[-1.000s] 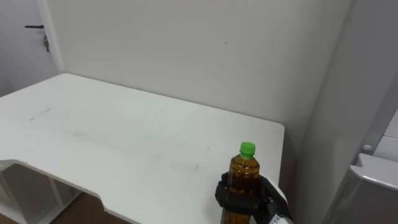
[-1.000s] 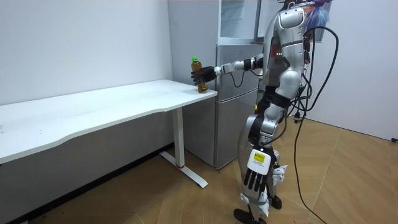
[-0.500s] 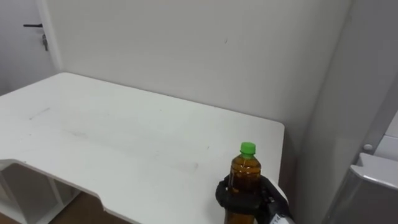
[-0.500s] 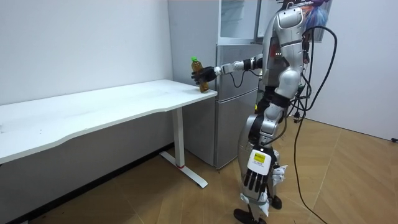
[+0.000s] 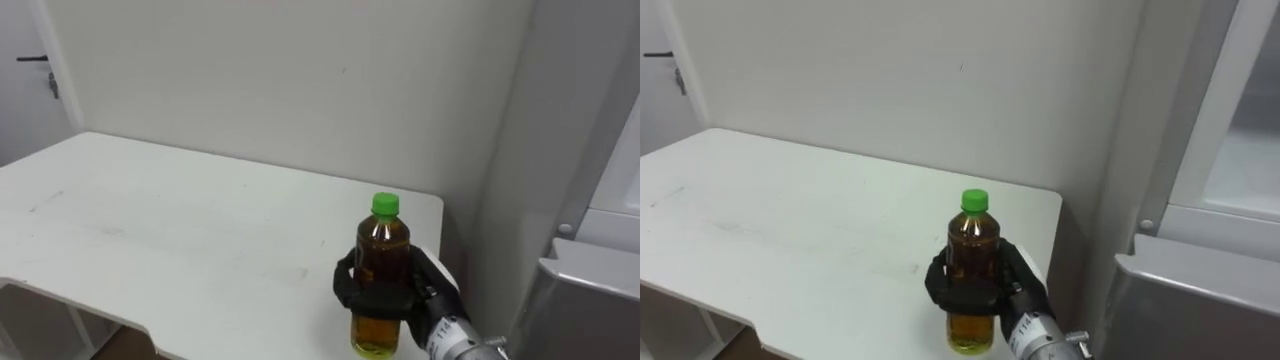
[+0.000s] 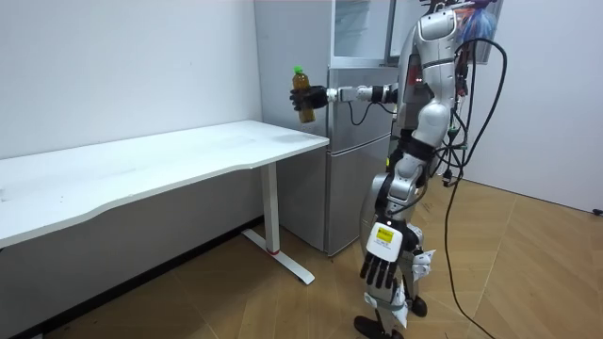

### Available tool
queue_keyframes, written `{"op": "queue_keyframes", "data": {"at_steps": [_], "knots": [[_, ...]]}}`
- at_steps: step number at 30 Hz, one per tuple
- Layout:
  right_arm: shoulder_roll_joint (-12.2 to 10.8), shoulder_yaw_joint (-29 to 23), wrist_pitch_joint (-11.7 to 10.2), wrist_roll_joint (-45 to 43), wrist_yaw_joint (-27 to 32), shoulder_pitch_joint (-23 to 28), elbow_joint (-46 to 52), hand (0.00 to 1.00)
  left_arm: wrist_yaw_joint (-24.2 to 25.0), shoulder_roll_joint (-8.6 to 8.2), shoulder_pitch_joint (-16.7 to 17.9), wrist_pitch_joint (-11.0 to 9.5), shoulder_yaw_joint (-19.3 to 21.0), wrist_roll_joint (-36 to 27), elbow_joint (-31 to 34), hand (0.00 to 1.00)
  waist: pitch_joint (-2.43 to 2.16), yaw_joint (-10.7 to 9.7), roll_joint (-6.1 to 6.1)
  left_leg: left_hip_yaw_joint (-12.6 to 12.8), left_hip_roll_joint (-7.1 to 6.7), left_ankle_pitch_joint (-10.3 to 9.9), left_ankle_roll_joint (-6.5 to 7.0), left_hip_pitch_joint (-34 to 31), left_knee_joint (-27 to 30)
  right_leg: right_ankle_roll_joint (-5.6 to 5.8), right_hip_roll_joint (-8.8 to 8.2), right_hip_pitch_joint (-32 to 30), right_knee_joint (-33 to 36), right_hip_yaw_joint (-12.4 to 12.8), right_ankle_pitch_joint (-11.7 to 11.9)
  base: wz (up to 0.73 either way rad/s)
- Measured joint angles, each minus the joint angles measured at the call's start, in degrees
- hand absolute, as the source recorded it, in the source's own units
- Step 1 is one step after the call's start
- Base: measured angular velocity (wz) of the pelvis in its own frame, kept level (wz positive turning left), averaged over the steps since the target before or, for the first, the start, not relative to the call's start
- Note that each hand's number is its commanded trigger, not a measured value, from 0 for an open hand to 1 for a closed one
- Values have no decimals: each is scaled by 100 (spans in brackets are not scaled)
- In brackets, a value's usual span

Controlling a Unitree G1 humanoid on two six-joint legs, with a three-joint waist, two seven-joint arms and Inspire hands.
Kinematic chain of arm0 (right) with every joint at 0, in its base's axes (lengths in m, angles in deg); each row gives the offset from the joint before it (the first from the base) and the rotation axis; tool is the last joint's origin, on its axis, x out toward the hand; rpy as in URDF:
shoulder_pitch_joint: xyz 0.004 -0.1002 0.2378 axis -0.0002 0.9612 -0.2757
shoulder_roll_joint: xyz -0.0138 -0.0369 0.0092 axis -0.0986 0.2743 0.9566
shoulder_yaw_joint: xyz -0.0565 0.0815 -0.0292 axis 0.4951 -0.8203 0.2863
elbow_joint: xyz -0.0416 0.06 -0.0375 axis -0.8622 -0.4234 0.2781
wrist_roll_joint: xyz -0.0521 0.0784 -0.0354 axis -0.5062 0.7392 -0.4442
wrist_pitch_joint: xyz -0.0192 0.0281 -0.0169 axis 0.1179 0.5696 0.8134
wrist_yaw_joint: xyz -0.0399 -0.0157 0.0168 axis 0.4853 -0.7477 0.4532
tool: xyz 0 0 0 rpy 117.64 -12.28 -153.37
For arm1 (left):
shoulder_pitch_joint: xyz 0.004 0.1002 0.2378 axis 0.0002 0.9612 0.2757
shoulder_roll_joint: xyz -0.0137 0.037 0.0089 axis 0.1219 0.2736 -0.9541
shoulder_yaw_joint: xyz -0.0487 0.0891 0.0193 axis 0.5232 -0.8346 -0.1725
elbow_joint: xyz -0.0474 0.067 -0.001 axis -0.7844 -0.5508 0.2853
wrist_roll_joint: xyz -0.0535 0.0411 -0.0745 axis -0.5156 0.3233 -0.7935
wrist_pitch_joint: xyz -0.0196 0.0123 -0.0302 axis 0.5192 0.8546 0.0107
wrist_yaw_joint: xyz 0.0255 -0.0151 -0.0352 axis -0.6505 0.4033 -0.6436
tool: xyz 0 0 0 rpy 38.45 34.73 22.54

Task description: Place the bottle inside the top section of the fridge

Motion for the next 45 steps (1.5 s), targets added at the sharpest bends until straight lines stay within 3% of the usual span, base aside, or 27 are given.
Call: {"op": "queue_keyframes", "data": {"at_steps": [6,12,18,25,32,40,45], "knots": [[146,-2,28,0,-238,101,555,100,8,-6,4,-22,6,-6,-1,0,-57,-79,-117,81,9,2,-3,14,-13,0,2,-31,1,84,0,-7],[193,-28,80,-161,-391,106,1208,100,-28,-1,8,-126,10,-76,-21,0,-45,-198,-264,127,15,2,-3,33,-5,0,6,-27,3,166,0,-4],[199,-43,91,-217,-610,235,1838,100,-110,36,21,-232,12,-449,-201,0,-28,-250,-238,226,31,1,-3,42,-7,0,15,-74,3,273,0,-8],[327,-242,216,-203,-1261,244,2387,100,-114,44,-15,-286,49,-459,-494,0,-16,-436,-215,242,32,1,-3,31,-1,-1,18,-92,9,320,0,-2],[408,-553,224,-85,-1508,419,3056,100,-122,47,23,-320,64,-497,-498,0,-18,-525,-219,347,44,1,-3,98,-23,-1,14,-78,13,371,0,-7],[598,-1207,236,349,-1818,1116,3778,100,-214,87,71,-554,257,-521,-613,0,-89,-669,-300,385,47,0,-2,101,-94,-1,16,-92,24,413,0,-3],[644,-1672,239,747,-1847,1157,4081,100,-281,90,216,-653,354,-641,-659,0,-89,-846,-297,425,50,0,-2,125,-98,-1,15,-92,26,458,1,-4]]}}
